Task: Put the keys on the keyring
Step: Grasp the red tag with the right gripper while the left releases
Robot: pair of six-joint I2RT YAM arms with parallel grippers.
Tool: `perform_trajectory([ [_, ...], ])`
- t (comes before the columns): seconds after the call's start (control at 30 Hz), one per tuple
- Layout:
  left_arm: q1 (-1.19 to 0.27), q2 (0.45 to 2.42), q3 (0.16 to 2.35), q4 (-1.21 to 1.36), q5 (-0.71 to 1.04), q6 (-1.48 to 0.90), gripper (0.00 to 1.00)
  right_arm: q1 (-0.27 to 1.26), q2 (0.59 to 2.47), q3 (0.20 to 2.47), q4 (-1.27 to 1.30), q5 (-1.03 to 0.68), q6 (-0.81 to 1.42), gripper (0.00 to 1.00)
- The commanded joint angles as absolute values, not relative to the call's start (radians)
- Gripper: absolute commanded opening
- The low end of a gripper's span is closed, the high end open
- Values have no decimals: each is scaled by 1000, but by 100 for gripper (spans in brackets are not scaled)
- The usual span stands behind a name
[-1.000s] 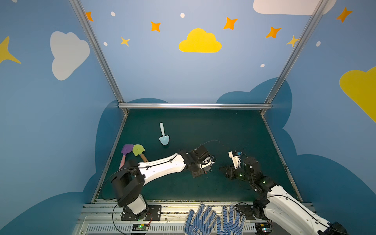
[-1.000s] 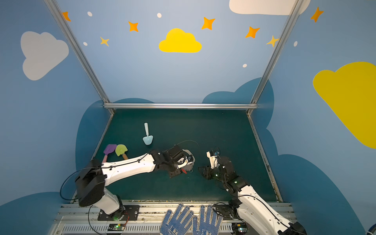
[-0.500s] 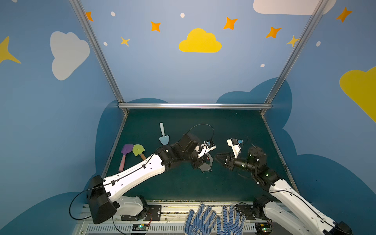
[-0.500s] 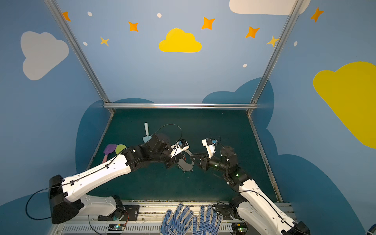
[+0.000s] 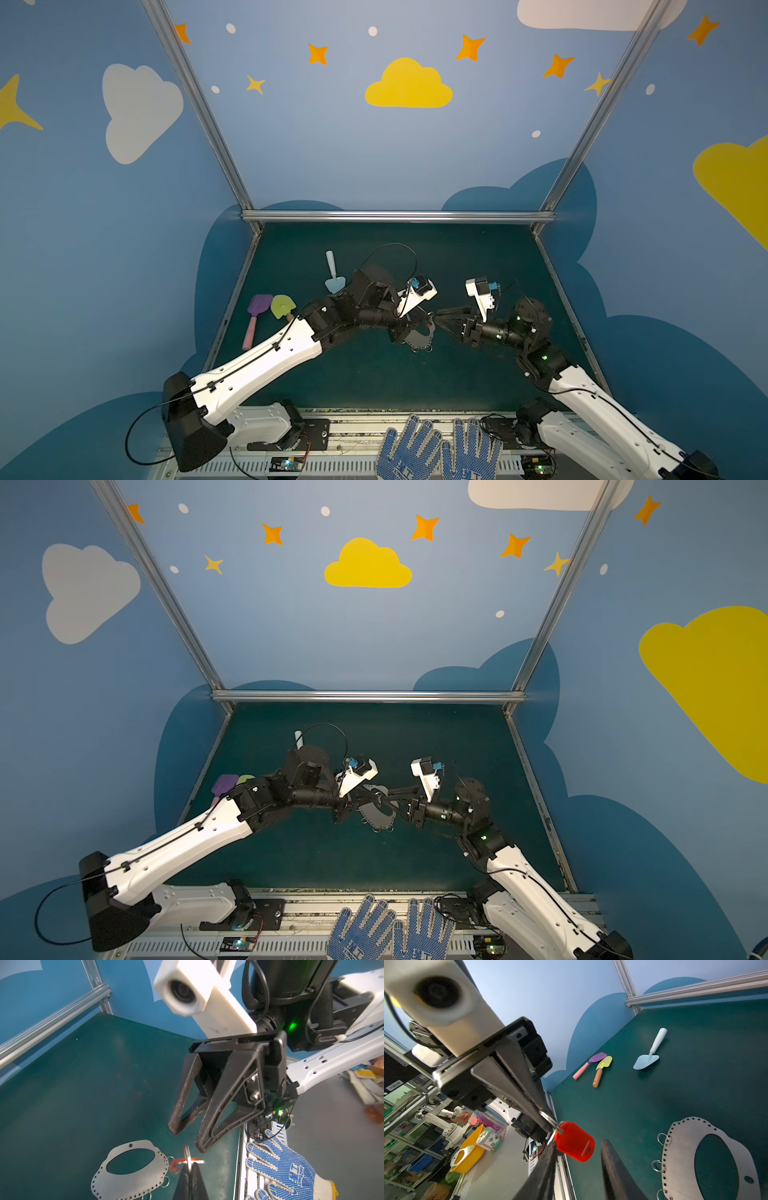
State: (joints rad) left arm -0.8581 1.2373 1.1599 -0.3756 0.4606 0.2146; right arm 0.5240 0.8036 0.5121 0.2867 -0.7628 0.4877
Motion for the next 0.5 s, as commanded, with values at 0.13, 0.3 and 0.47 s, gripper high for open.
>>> perform_trajectory([
  [0.13,-845,1209,1144,-321,552,175,4,518,851,532,446,-859,539,32],
  [0.3,-845,1200,1141,-306,575,166,4,520,879,544,485,-906,557,31],
  [0.47,-844,1195,1140,-308,591,166,4,522,876,554,508,-945,567,22],
])
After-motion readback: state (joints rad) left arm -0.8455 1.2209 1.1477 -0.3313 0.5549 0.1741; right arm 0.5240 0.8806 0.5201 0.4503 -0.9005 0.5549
